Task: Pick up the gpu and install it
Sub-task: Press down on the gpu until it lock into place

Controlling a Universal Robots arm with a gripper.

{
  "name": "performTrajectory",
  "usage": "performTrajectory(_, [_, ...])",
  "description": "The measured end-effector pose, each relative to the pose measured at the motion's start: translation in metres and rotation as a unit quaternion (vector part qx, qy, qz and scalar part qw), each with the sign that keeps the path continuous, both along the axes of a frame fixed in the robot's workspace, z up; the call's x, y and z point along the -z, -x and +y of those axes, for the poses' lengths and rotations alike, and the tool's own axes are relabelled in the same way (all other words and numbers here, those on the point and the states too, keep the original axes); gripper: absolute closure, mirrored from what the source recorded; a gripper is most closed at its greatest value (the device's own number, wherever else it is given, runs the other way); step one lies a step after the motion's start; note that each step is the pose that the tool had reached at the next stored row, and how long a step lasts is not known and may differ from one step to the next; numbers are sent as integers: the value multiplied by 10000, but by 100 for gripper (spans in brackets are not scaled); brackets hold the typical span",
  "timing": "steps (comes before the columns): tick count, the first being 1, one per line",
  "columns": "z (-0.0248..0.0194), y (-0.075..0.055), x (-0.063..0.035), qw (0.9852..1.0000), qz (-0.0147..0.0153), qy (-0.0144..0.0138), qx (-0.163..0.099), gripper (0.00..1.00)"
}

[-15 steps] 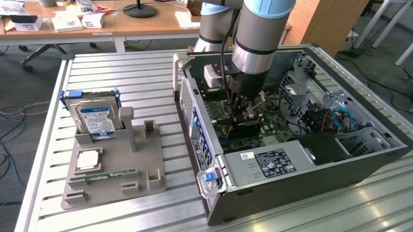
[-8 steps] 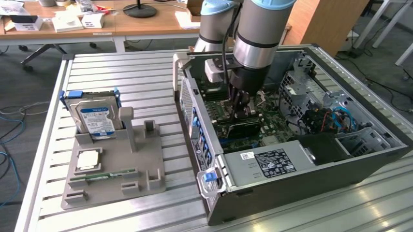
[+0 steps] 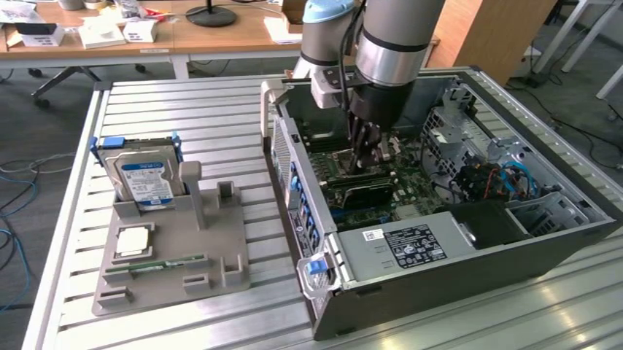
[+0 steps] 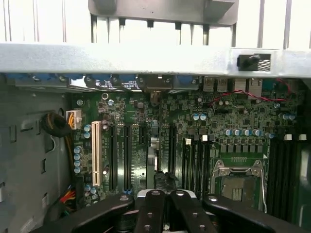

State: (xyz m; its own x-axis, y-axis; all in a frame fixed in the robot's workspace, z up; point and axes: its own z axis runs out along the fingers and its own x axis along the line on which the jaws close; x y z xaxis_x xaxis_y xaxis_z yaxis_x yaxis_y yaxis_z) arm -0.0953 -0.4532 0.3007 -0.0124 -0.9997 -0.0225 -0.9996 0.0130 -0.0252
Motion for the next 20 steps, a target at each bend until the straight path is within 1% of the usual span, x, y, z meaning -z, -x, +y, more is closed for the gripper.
performTrajectory(10, [0,0,-322,10000,-21,0,0,89])
performTrajectory(15, [0,0,-464,10000,-28,0,0,89])
performTrajectory(16, [0,0,-480,10000,-30,1,0,89])
performTrajectory(20, [0,0,-482,10000,-30,0,0,89])
